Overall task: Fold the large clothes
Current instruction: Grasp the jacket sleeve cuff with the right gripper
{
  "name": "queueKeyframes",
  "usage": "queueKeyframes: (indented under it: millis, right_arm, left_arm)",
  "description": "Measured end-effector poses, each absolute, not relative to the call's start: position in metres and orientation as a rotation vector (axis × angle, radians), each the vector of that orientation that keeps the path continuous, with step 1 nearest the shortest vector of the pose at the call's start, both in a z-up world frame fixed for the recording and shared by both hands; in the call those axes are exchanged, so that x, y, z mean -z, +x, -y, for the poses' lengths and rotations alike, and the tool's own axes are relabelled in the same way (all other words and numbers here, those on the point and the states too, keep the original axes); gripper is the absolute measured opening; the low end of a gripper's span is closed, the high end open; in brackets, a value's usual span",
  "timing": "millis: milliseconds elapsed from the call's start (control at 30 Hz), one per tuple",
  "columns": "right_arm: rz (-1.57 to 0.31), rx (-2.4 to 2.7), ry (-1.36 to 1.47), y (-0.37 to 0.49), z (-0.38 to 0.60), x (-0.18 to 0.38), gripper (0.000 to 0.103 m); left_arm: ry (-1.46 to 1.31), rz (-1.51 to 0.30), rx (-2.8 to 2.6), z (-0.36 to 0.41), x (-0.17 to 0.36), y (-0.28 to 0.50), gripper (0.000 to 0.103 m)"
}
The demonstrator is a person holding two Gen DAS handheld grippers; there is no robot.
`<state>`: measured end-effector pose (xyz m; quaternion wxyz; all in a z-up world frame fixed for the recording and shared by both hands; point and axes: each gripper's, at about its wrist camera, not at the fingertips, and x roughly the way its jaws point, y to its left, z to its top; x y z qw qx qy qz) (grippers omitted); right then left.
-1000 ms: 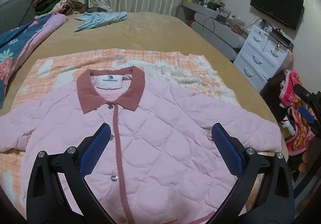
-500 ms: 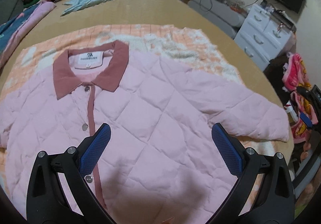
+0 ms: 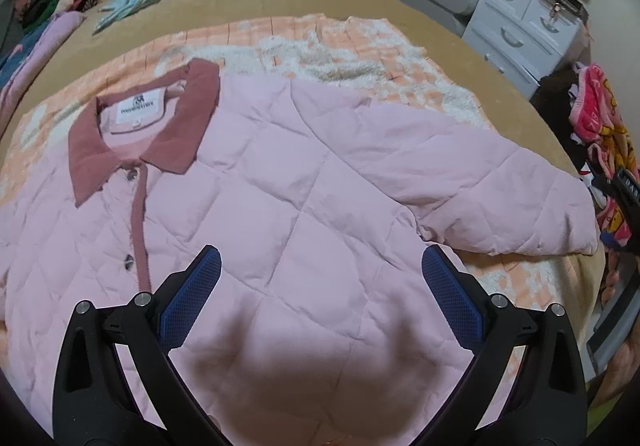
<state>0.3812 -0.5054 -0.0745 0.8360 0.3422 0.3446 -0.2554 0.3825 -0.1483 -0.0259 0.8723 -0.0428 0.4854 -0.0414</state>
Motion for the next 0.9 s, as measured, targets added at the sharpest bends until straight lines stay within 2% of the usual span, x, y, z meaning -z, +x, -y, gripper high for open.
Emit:
queueKeyframes:
  millis: [467,733,900]
  right_arm:
    - [-0.798,0.586,1.052,0.379,0.553,0.139,0.099]
    - [-0.684,0.512,1.188,0.386,0.571,0.159,0.099]
    - [-0.648,0.489,1.160,0.391,0.571,0.156,0.098]
  left_arm:
    - [-0.086,-1.043,0.058,0.145,0.046,0.400,0.094]
    - [-0.086,-1.026,0.029,0.121,0.046,0.397,0.094]
    - [-0.101,-1.002,0.025,0.108,0.041,0.390,0.094]
